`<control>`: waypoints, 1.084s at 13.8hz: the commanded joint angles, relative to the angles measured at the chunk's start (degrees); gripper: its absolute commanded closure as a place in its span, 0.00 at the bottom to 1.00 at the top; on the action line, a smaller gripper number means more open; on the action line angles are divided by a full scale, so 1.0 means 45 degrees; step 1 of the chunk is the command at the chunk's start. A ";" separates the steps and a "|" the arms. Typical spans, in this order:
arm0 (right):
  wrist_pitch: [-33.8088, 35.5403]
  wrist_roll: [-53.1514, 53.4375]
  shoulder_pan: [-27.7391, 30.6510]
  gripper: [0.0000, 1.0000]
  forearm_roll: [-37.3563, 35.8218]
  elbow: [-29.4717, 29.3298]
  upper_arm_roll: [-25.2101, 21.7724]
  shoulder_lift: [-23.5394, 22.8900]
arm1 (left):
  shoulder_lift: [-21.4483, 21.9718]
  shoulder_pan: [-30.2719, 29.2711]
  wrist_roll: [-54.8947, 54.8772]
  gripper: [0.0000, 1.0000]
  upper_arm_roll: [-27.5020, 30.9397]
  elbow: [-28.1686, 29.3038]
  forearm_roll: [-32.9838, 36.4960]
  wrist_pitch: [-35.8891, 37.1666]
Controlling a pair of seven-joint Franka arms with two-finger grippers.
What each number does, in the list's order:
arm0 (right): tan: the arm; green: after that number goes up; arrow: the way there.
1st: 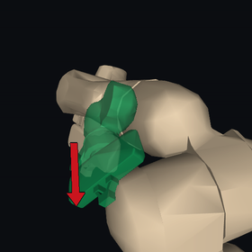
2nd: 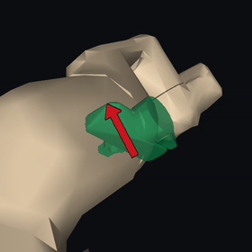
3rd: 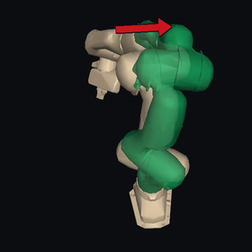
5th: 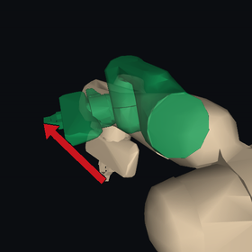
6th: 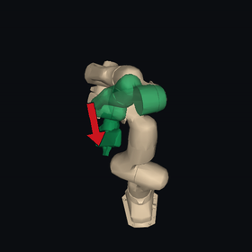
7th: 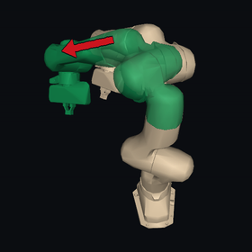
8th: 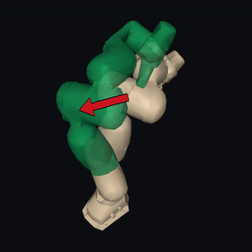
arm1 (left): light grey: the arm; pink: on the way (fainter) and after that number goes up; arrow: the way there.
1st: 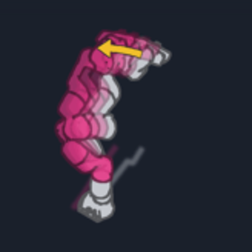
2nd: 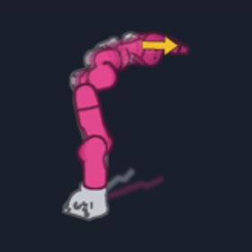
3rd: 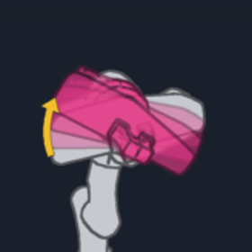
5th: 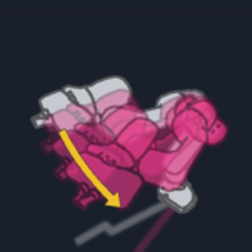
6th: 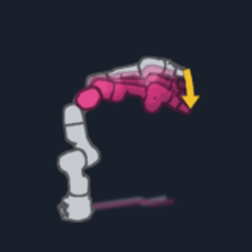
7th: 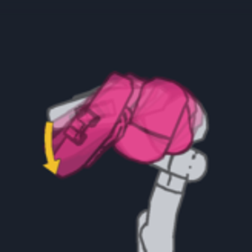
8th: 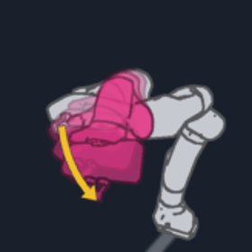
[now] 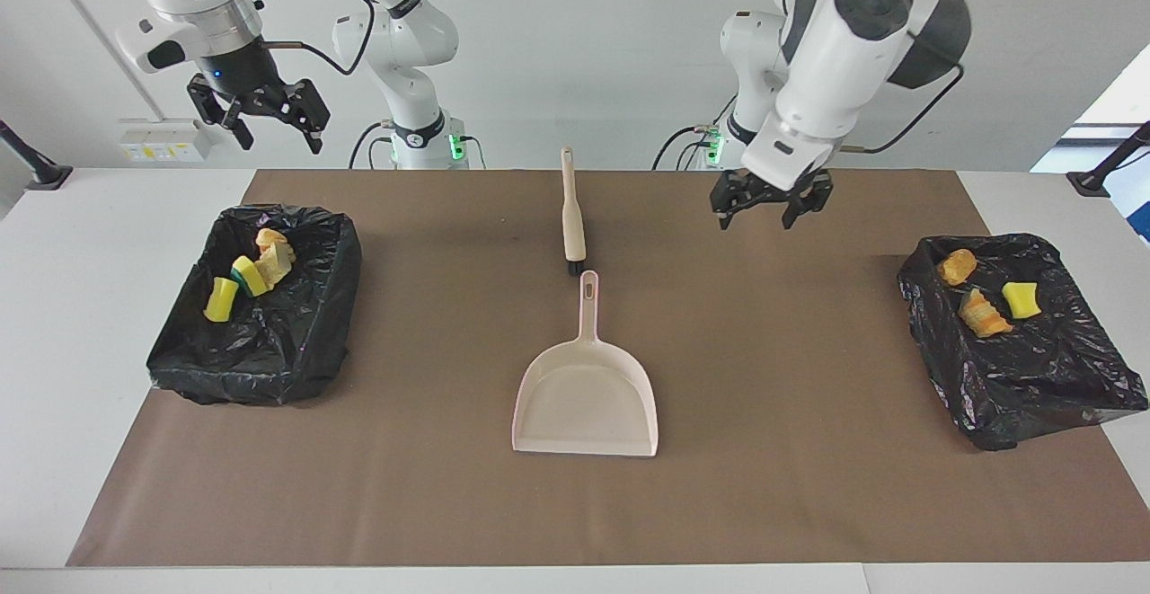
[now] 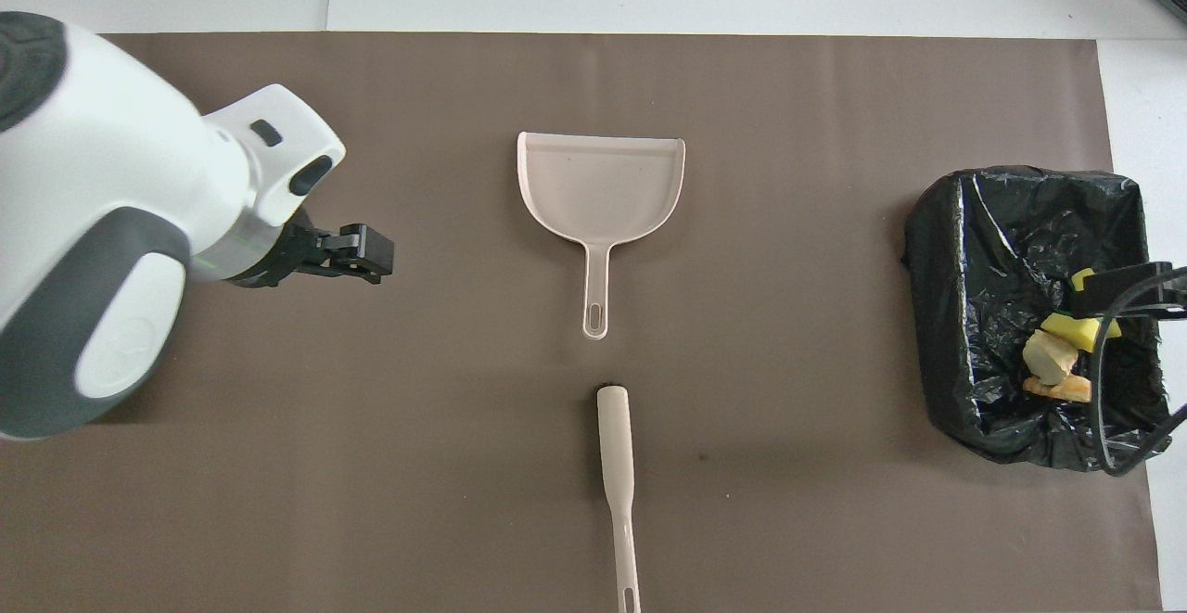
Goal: Sweep and dump trash in bin
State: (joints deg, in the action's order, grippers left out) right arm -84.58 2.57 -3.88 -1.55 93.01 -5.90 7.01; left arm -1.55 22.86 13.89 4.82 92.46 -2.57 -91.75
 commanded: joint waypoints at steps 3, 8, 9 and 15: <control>0.0065 -0.0474 0.0199 0.00 0.0169 0.0014 0.0022 0.0103 | 0.1282 -0.2245 -0.3061 0.00 -0.0152 -0.0347 0.0492 0.1282; 0.0046 -0.0357 0.0180 0.00 0.0169 -0.0005 0.0119 0.0084 | 0.0776 -0.3225 -0.4277 0.00 -0.0094 -0.2109 0.0493 0.3140; 0.0007 -0.0357 0.0160 0.00 0.0169 -0.0025 0.0158 0.0064 | 0.0774 -0.3264 -0.4297 0.00 -0.0094 -0.2130 0.0493 0.3162; 0.0026 -0.0357 0.0160 0.00 0.0169 -0.0025 0.0158 0.0064 | 0.0677 -0.3343 -0.5019 0.00 -0.0035 -0.2188 0.0962 0.3162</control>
State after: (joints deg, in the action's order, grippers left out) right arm -84.58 2.57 -3.91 -1.55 93.01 -5.61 7.01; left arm 3.18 8.46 -7.36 5.00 85.08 0.57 -79.13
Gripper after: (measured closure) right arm 0.000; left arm 0.000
